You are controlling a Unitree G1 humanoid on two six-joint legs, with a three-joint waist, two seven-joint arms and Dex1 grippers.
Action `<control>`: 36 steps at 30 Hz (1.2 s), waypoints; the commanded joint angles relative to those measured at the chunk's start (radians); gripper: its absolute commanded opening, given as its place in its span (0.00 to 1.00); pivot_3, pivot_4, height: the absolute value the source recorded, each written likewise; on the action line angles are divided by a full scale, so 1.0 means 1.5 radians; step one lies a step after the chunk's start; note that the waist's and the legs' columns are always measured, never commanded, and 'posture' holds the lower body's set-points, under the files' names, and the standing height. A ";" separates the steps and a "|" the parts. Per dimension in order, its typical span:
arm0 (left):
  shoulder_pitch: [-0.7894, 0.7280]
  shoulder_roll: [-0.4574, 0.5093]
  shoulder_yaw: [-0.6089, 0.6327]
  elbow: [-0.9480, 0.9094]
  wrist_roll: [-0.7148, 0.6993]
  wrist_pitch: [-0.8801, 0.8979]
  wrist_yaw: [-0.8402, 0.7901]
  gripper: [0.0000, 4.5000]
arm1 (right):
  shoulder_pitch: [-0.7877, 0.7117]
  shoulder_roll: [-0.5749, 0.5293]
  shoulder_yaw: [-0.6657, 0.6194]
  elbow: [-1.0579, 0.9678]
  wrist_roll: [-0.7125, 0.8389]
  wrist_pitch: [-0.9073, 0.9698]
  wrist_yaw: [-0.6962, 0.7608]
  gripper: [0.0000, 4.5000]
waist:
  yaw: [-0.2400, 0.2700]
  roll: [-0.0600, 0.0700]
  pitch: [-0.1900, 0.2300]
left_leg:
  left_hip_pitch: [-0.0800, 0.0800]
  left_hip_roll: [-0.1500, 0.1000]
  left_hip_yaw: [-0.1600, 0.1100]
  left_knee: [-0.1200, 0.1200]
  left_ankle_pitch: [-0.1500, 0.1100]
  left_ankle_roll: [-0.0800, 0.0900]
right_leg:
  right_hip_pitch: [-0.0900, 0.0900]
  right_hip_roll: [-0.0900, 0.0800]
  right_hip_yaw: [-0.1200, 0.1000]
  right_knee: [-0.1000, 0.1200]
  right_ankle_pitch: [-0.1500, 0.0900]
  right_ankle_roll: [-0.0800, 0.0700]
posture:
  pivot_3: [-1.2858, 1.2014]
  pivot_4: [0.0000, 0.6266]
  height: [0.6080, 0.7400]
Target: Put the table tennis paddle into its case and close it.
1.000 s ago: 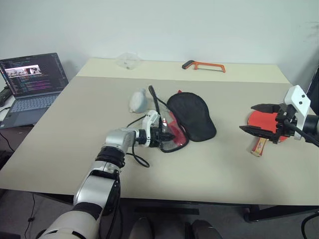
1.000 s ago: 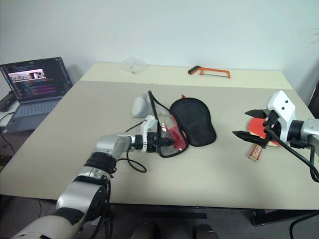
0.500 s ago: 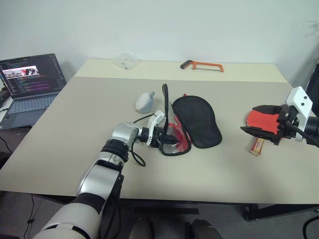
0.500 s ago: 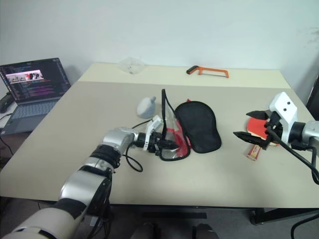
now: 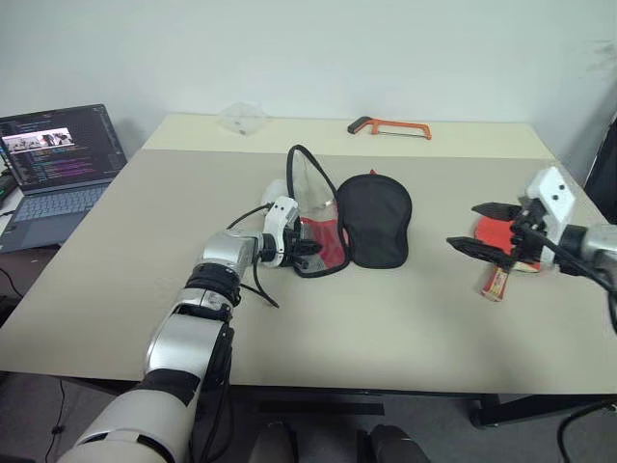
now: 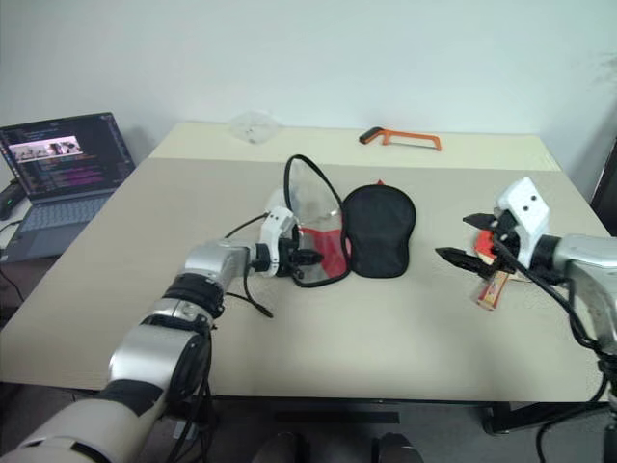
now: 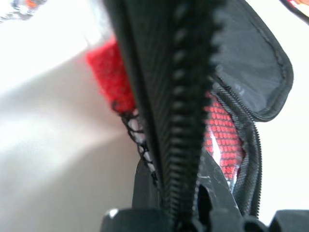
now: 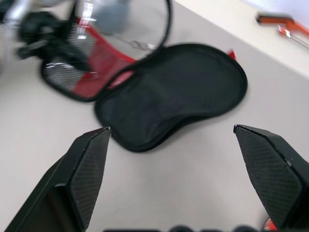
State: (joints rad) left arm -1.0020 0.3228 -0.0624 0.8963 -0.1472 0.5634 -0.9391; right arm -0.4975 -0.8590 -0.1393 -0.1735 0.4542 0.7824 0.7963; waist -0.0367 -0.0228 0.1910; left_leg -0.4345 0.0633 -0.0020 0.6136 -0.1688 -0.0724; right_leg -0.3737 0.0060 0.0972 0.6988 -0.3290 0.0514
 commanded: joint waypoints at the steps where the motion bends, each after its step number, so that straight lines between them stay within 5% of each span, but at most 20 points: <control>1: 0.026 0.006 0.006 -0.092 -0.009 0.045 0.018 0.22 | -0.056 0.068 0.015 0.030 -0.023 0.076 -0.115 1.00 | -0.001 0.000 0.000 | 0.000 0.000 0.000 0.000 0.000 0.000 | 0.000 0.000 0.000 0.000 0.000 0.000 | 0.52 0.24 1.00; 7: 0.074 0.064 0.027 -0.249 -0.027 0.107 0.026 0.69 | -0.107 0.208 -0.012 0.084 -0.040 0.165 -0.271 1.00 | -0.005 0.000 0.000 | 0.000 0.001 0.000 0.000 0.000 0.000 | 0.000 0.000 0.000 0.001 0.000 0.000 | 0.52 0.24 1.00; 16: 0.225 0.293 0.083 -0.543 -0.121 0.162 -0.106 0.69 | -0.161 0.384 -0.055 0.225 -0.064 0.118 -0.424 1.00 | -0.016 0.000 0.000 | 0.000 0.001 0.000 -0.002 0.000 0.000 | -0.002 0.000 0.000 0.001 0.000 -0.001 | 0.52 0.24 1.00; 30: 0.312 0.310 0.109 -0.682 -0.210 0.232 -0.046 0.69 | -0.194 0.441 -0.012 0.349 -0.096 0.044 -0.421 1.00 | -0.015 0.000 0.000 | 0.000 0.001 0.000 -0.002 0.000 0.000 | -0.002 0.000 0.000 0.001 0.000 -0.001 | 0.52 0.24 1.00; 36: 0.315 0.315 0.105 -0.680 -0.221 0.231 -0.030 0.70 | -0.193 0.464 -0.008 0.324 -0.093 0.055 -0.415 0.63 | -0.016 0.000 0.000 | 0.000 0.001 0.000 -0.002 0.000 0.000 | -0.002 0.000 0.000 0.001 0.000 -0.001 | 0.52 0.24 1.00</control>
State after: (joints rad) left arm -0.5240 0.7790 0.0728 -0.0909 -0.4652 0.9141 -0.9911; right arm -0.7730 -0.1769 -0.1631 0.3495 0.2981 0.8604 0.1661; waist -0.0605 -0.0234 0.1907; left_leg -0.4342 0.0648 -0.0018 0.6103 -0.1687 -0.0726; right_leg -0.3766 0.0065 0.0971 0.7008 -0.3285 0.0499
